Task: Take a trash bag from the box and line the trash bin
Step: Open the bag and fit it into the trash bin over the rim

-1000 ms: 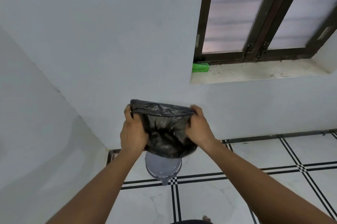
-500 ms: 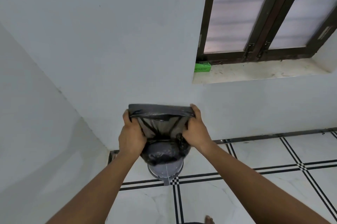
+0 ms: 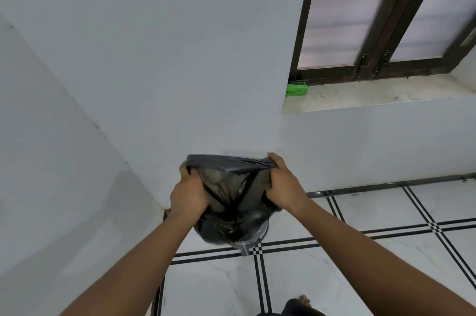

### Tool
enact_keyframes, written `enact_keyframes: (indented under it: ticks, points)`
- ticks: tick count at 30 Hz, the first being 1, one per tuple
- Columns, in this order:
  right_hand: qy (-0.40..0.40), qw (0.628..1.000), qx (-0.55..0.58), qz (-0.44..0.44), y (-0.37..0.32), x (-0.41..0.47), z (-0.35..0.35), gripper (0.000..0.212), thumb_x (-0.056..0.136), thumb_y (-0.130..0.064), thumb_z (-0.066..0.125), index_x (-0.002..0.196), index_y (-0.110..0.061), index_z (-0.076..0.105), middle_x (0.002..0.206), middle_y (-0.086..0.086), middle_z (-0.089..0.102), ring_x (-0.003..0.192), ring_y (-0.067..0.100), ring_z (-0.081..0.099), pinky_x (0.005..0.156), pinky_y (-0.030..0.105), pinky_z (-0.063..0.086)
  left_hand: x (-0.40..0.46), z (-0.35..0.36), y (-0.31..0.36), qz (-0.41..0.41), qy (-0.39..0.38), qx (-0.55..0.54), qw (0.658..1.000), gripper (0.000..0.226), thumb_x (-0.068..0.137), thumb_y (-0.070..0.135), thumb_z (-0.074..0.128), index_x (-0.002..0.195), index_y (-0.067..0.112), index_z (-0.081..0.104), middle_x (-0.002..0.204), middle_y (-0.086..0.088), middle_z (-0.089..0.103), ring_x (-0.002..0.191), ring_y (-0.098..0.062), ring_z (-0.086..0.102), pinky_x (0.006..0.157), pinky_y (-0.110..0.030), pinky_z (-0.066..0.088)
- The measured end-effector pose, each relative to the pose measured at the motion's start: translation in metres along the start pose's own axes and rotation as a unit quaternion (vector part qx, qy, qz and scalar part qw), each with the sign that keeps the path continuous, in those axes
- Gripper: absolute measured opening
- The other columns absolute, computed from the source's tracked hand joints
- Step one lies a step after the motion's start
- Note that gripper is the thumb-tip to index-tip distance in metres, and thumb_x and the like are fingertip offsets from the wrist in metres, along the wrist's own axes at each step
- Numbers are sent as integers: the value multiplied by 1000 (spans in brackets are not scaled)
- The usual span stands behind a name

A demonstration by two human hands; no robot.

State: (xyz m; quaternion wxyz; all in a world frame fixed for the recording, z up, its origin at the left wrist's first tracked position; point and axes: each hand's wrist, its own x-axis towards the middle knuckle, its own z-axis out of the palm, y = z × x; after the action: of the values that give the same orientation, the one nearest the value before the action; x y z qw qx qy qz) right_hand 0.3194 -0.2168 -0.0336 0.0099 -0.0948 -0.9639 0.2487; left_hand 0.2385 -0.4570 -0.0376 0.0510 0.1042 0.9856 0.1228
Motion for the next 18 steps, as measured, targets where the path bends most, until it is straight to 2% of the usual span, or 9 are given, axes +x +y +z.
enact_keyframes:
  ticks: [2,3,5,6,8,9,12,15,18]
  points:
    - [69,996,-42,-44,0,0,7,27,82,-8,70,108,-11,66,170,0,10,72,26,66,69,36,56,-4,-7,-3,30,89,22,995,62,88,20,67,140,7,38,164,-18,11,71,-36,67,60,-41,53]
    - [53,995,-72,-42,-1,-1,10,36,81,-12,73,116,-11,67,169,2,15,75,27,67,70,37,57,-6,-7,-6,34,82,45,995,58,89,21,67,139,8,40,164,-17,14,73,-35,67,64,-43,56]
    - [-122,979,-161,13,-11,-8,7,39,83,-16,69,122,-9,68,151,11,45,87,30,70,79,38,59,-7,-1,-16,35,-49,111,992,53,88,22,65,137,13,47,151,-14,36,95,-35,69,82,-45,58]
    - [-253,944,-209,43,-17,-13,4,34,86,-14,64,119,-6,69,130,14,61,84,29,69,80,38,59,-8,3,-22,35,-157,149,976,56,85,23,67,138,14,50,143,-12,47,107,-33,67,91,-44,57]
    - [-390,895,-198,91,-24,-20,3,27,89,-12,56,110,-3,70,104,15,69,75,27,66,76,37,59,-11,7,-32,10,-314,172,934,63,81,27,73,139,12,54,137,-11,57,120,-28,63,101,-40,53]
    - [-387,902,-164,97,-24,-20,5,25,89,-13,54,106,-4,70,102,14,68,77,28,65,73,35,59,-13,9,-36,-4,-322,149,935,64,81,29,72,140,11,54,137,-11,56,120,-28,62,101,-39,53]
    - [-250,959,-97,87,-19,-14,15,19,83,-12,55,95,-12,70,102,11,66,93,30,67,72,30,51,-12,8,-44,-27,-181,27,983,64,85,33,66,142,11,46,137,-12,43,111,-33,64,92,-41,54]
    - [-152,986,-26,63,-18,-13,19,41,79,-14,59,116,-25,74,111,5,59,104,29,63,83,34,54,-10,3,-40,-25,-121,-10,992,64,87,30,65,144,9,41,142,-14,34,106,-39,65,85,-40,51]
    - [-79,996,-32,32,-15,-15,25,44,80,-22,62,123,-29,70,111,5,65,108,31,63,84,38,56,-9,0,-38,-27,-105,-11,994,65,87,27,65,145,11,39,147,-12,30,102,-38,66,81,-39,51]
